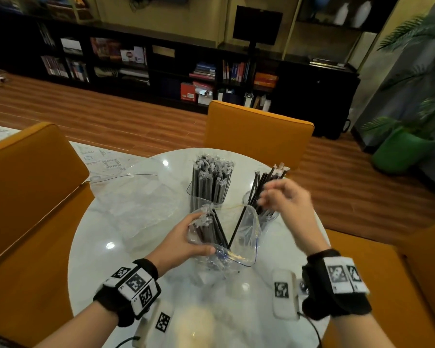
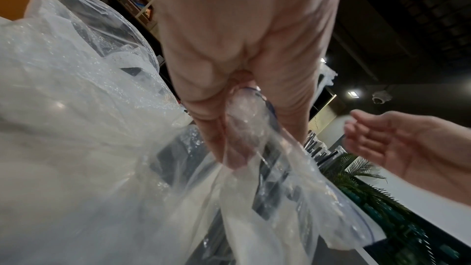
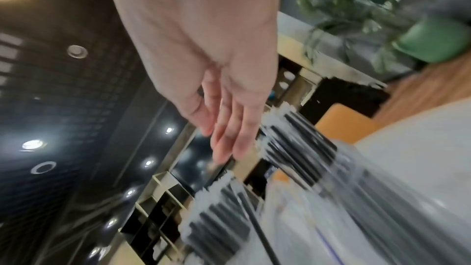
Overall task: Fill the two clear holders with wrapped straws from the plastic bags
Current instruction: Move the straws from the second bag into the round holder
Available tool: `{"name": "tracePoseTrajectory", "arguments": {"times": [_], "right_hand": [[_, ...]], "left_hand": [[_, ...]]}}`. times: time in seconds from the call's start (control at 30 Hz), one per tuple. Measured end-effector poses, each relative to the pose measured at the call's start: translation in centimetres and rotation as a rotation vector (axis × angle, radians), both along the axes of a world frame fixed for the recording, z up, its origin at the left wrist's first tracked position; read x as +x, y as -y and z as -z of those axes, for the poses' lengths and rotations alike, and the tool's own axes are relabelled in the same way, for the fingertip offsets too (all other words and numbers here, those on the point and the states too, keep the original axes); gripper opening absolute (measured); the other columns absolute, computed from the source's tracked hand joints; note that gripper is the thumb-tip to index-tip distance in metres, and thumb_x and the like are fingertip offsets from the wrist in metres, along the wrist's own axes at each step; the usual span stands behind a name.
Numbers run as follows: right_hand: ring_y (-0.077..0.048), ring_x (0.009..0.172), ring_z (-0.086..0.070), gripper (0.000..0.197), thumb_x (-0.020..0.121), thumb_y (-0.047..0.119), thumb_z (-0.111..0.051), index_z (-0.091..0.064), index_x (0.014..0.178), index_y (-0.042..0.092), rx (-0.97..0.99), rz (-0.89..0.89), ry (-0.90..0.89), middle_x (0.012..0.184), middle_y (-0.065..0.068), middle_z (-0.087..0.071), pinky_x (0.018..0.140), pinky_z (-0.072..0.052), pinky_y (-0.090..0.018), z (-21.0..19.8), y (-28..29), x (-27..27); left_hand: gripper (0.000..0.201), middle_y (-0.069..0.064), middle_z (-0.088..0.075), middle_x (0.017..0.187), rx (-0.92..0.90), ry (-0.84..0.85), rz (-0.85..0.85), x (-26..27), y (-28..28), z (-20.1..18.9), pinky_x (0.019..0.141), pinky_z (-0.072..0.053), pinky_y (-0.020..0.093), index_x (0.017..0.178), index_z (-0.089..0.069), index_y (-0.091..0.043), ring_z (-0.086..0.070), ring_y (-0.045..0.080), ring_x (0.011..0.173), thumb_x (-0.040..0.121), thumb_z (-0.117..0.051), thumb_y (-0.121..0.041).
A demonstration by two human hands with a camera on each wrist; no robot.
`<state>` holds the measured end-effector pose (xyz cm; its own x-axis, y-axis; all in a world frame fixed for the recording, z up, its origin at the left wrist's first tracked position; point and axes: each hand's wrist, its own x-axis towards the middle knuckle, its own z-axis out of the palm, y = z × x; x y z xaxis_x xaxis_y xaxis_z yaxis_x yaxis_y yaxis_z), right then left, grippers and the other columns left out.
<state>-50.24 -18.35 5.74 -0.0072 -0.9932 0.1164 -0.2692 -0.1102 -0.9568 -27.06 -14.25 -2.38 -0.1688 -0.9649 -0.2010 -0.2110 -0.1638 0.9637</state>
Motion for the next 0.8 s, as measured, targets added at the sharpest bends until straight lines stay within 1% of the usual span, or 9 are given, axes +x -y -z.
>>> {"name": "tracePoseTrajectory", "arguments": {"times": [0.03, 0.13, 0.23, 0.27, 0.33, 0.4, 0.5, 0.6, 0.8], "right_hand": [[-0.025, 0.095, -0.070, 0.015, 0.096, 0.013, -0.056, -0.062, 0.110, 0.014, 0.102, -0.101, -0.044, 0.100, -0.006, -0.070, 0.081, -0.058, -0.030, 1.2, -0.8, 0.6], [-0.015, 0.121, -0.056, 0.068, 0.084, 0.050, -0.066, -0.041, 0.141, 0.025, 0.268, -0.290, -0.295, 0.133, 0.008, -0.052, 0.093, -0.052, -0.027, 5.5, -2.2, 2.1], [-0.008, 0.136, -0.037, 0.103, 0.066, 0.067, -0.074, -0.026, 0.149, 0.031, 0.204, -0.317, -0.369, 0.148, 0.012, -0.037, 0.114, -0.035, -0.035, 8.0, -2.9, 3.5], [-0.003, 0.133, -0.040, 0.102, 0.065, 0.063, -0.078, -0.026, 0.147, 0.032, 0.192, -0.322, -0.330, 0.146, 0.014, -0.040, 0.112, -0.036, -0.030, 8.4, -3.0, 4.0], [-0.002, 0.122, -0.054, 0.090, 0.067, 0.049, -0.084, -0.036, 0.141, 0.032, 0.206, -0.324, -0.189, 0.134, 0.012, -0.054, 0.105, -0.046, -0.029, 8.8, -3.1, 4.9], [-0.010, 0.103, -0.068, 0.061, 0.072, 0.038, -0.083, -0.056, 0.126, 0.026, 0.210, -0.273, -0.064, 0.110, 0.003, -0.070, 0.092, -0.056, -0.035, 8.8, -3.2, 5.3], [-0.012, 0.070, -0.066, 0.014, 0.085, 0.024, -0.074, -0.066, 0.089, 0.013, 0.238, -0.150, 0.092, 0.077, 0.000, -0.068, 0.070, -0.057, -0.029, 8.0, -3.2, 5.0], [-0.018, 0.073, -0.065, 0.015, 0.091, 0.018, -0.067, -0.065, 0.076, 0.016, 0.219, -0.004, 0.139, 0.075, -0.007, -0.068, 0.081, -0.055, -0.044, 7.3, -2.7, 4.0], [-0.026, 0.074, -0.061, 0.018, 0.093, 0.002, -0.054, -0.060, 0.078, 0.010, 0.084, -0.011, 0.319, 0.070, -0.008, -0.064, 0.085, -0.052, -0.046, 0.1, -0.3, 1.2]], "left_hand": [[0.090, -0.011, -0.037, 0.142, 0.004, 0.004, 0.003, -0.1, -0.1, -0.1, 0.075, -0.049, 0.009, 0.142, -0.037, -0.032, -0.053, 0.006, 0.113, 0.068, -0.085, -0.010], [0.092, -0.012, -0.039, 0.141, 0.007, -0.056, 0.042, -0.4, -0.4, -0.4, 0.076, -0.057, 0.020, 0.134, -0.037, -0.044, -0.069, 0.007, 0.098, 0.067, -0.085, -0.002], [0.093, -0.007, -0.036, 0.143, 0.005, -0.083, 0.085, -0.8, -0.9, -0.8, 0.066, -0.053, 0.010, 0.141, -0.034, -0.034, -0.059, -0.022, 0.092, 0.072, -0.073, 0.016], [0.095, -0.007, -0.033, 0.144, 0.015, -0.085, 0.099, -1.0, -1.0, -1.0, 0.065, -0.052, 0.008, 0.144, -0.032, -0.032, -0.055, -0.024, 0.095, 0.073, -0.071, 0.018], [0.100, 0.001, -0.036, 0.144, 0.047, -0.097, 0.142, -1.2, -1.1, -1.2, 0.066, -0.055, 0.013, 0.146, -0.029, -0.034, -0.062, -0.012, 0.095, 0.072, -0.068, 0.021], [0.103, 0.008, -0.043, 0.143, 0.067, -0.098, 0.193, -1.4, -1.3, -1.2, 0.071, -0.059, 0.024, 0.144, -0.028, -0.041, -0.069, 0.005, 0.089, 0.071, -0.069, 0.020], [0.105, -0.004, -0.043, 0.140, 0.076, -0.067, 0.203, -1.2, -1.4, -0.9, 0.076, -0.057, 0.021, 0.147, -0.026, -0.039, -0.065, 0.004, 0.099, 0.069, -0.077, 0.010], [0.100, 0.005, -0.061, 0.124, 0.088, -0.099, 0.170, -0.7, -1.4, -0.8, 0.078, -0.057, 0.025, 0.146, -0.029, -0.034, -0.069, 0.015, 0.101, 0.069, -0.081, 0.006], [0.087, 0.009, -0.070, 0.108, 0.092, -0.084, 0.101, -0.2, -1.3, -0.3, 0.072, -0.055, 0.019, 0.138, -0.038, -0.035, -0.071, 0.008, 0.089, 0.071, -0.082, -0.001]]}}
